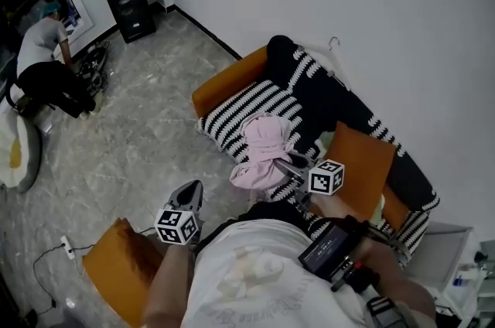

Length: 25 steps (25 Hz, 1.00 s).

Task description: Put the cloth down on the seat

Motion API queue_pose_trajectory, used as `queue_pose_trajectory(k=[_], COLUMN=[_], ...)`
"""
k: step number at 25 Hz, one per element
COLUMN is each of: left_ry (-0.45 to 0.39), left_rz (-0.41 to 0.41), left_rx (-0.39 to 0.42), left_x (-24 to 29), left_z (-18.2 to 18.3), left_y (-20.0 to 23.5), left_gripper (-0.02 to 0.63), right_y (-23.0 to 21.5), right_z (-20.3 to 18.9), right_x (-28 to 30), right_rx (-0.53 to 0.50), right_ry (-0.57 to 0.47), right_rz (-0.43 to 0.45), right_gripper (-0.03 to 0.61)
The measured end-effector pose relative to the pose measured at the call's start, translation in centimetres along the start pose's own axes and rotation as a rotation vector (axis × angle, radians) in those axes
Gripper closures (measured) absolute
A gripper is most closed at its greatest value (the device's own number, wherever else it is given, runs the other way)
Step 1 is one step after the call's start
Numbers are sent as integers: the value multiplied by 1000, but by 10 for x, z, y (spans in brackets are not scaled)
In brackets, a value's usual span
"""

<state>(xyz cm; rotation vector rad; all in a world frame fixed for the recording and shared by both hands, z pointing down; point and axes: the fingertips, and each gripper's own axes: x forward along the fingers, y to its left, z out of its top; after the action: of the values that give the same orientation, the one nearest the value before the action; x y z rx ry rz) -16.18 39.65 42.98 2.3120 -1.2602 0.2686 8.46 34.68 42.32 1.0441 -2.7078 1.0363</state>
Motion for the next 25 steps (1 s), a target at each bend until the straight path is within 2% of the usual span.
queue_pose_trajectory(k=[13, 19, 25], left_ry=[5, 46, 75], left_rz=[-40, -62, -47], left_rx=[29, 35, 35], left_x=[22, 36, 51], left_z=[10, 4, 7], left_y=[-7, -7, 7], left_gripper=[601, 601, 601], right_y=[-6, -22, -50], right_z=[20, 19, 26], right_x=[-13, -17, -5], right_rx=[-29, 5, 42], right_ry=[-38, -60, -76], right_rz=[-15, -54, -80], right_gripper=[425, 425, 425])
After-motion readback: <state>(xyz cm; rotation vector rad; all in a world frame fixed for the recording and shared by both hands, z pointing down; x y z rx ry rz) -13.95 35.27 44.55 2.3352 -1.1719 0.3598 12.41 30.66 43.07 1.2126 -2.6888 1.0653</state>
